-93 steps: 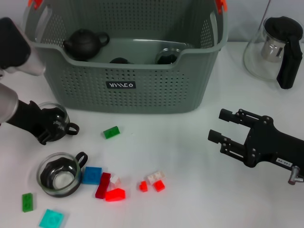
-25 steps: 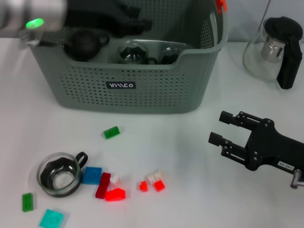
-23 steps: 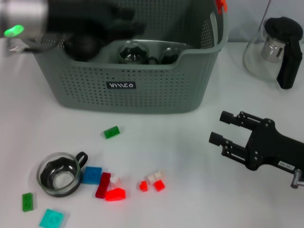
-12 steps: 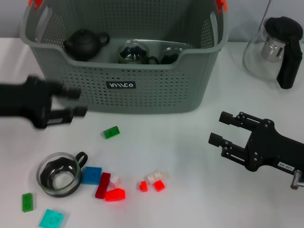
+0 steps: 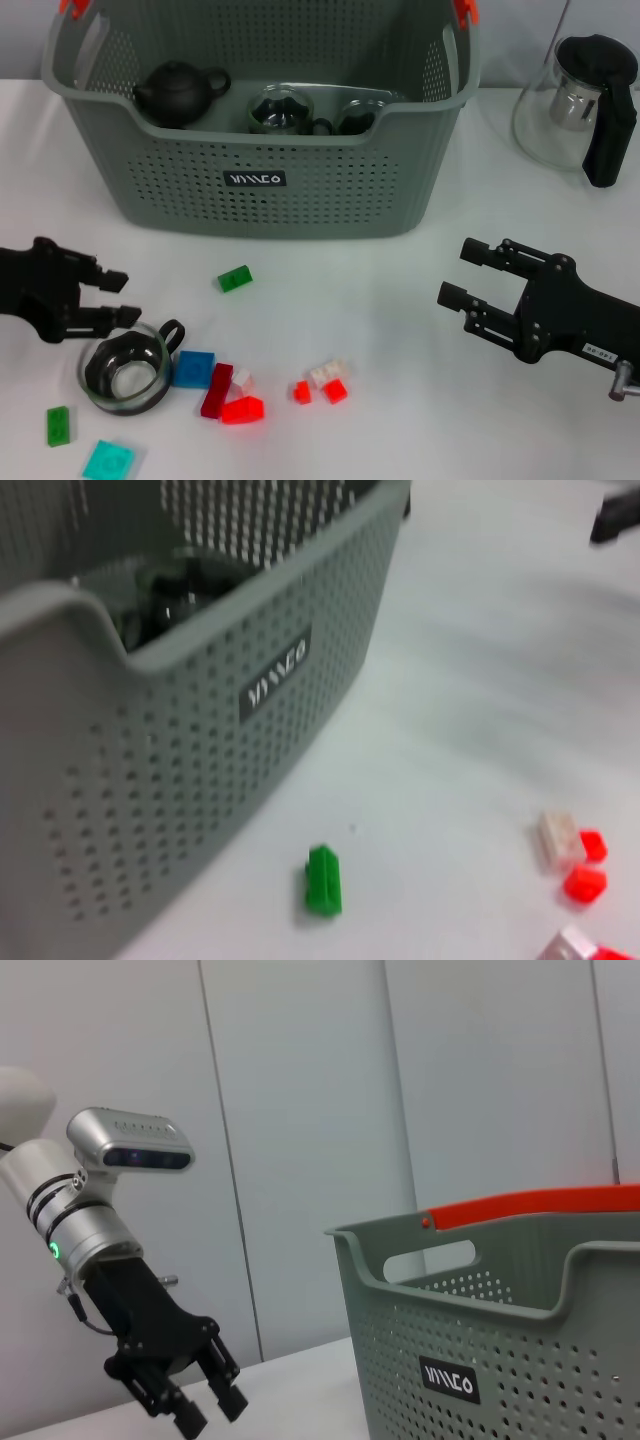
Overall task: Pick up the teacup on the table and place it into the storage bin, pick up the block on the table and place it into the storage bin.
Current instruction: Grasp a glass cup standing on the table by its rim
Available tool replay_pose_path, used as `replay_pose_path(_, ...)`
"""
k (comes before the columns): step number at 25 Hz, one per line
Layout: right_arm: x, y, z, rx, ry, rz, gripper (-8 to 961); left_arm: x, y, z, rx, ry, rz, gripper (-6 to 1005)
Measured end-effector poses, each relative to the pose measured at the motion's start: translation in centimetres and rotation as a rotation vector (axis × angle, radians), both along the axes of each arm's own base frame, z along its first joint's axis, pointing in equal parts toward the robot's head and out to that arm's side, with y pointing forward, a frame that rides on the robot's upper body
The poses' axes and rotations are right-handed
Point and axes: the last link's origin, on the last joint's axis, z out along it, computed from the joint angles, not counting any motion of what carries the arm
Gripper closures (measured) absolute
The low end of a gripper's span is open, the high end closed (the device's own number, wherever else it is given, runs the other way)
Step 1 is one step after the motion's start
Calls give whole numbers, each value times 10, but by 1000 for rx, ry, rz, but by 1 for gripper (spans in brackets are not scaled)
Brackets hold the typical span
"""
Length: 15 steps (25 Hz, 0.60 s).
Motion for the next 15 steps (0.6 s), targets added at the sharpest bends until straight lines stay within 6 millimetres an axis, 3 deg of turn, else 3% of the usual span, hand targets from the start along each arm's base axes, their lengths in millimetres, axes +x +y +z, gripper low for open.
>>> replay_pose_path(8, 1, 0, 0, 1, -4, -4, 315, -2, 5, -15, -13, 78, -8, 539)
replay_pose_path(15, 1, 1, 0, 1, -4, -4, 315, -3, 4, -13, -10, 110, -2, 540)
